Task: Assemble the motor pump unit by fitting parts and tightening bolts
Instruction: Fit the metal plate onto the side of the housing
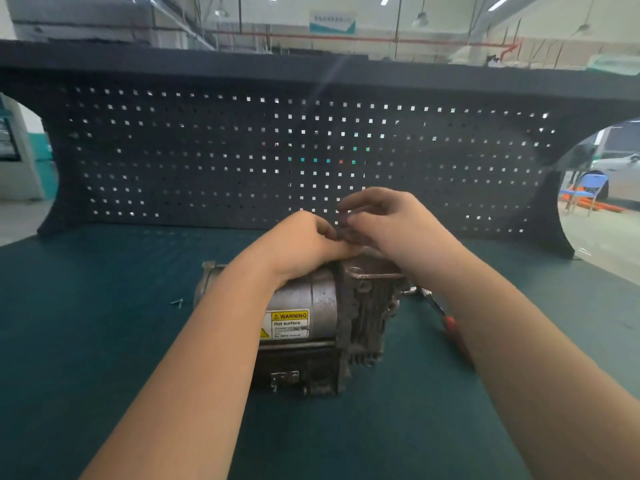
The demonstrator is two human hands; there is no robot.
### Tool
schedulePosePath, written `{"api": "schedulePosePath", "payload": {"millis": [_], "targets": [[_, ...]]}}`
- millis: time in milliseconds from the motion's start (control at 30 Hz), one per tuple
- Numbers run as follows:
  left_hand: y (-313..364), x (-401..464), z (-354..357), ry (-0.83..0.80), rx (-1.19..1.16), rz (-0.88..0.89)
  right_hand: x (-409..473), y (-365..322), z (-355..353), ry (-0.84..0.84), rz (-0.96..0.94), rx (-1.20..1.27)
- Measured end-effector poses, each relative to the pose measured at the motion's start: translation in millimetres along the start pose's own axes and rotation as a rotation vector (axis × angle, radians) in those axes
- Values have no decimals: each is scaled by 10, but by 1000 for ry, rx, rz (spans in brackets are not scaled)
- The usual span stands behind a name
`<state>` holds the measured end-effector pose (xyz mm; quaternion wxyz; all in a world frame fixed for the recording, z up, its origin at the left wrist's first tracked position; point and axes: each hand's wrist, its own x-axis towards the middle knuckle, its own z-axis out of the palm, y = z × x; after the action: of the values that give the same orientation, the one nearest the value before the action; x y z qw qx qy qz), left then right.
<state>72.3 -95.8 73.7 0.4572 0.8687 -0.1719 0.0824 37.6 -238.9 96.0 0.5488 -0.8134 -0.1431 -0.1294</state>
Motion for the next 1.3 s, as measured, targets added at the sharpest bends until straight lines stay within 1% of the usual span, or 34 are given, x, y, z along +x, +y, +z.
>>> {"api": "schedulePosePath", "payload": {"millis": [67,100,167,267,333,400,467,533,633,700,867,967,1033,1133,1167,1233,1300], "targets": [[-10,7,-16,-28,-22,9,88,12,-59,-51,164,138],[-18,11,-26,-59,-37,11,113,25,-81,-65,207,233],[-35,25,-53,-129,-74,12,128,46,-106,-74,242,347],[-51,17,-89,-235,-192,38,125,69,-91,-112,282,371],[-41,3,-97,-241,-303,60,139,85,-75,-132,266,324],[-14,-16,-92,-222,-363,11,135,80,-66,-137,223,274],[14,-19,-82,-237,-377,-53,108,71,-60,-173,182,248],[15,-2,-75,-239,-378,-85,78,58,-51,-200,146,168],[33,-5,-57,-230,-368,-82,84,69,-4,-122,46,-147],[40,-9,-56,-218,-370,-76,91,70,23,-69,16,-210],[26,-24,-60,-210,-336,-26,50,40,16,-67,70,77],[28,-58,-75,-230,-215,48,56,31,5,35,153,226],[5,-49,-104,-245,-121,65,60,33,-15,91,203,355],[-26,-24,-142,-260,-12,60,53,49,-53,115,209,601],[-31,-20,-147,-265,29,47,56,65,-67,111,195,649],[-33,-8,-142,-262,81,27,66,100,-96,96,153,663],[-26,-2,-130,-243,88,28,68,116,-135,77,108,626]]}}
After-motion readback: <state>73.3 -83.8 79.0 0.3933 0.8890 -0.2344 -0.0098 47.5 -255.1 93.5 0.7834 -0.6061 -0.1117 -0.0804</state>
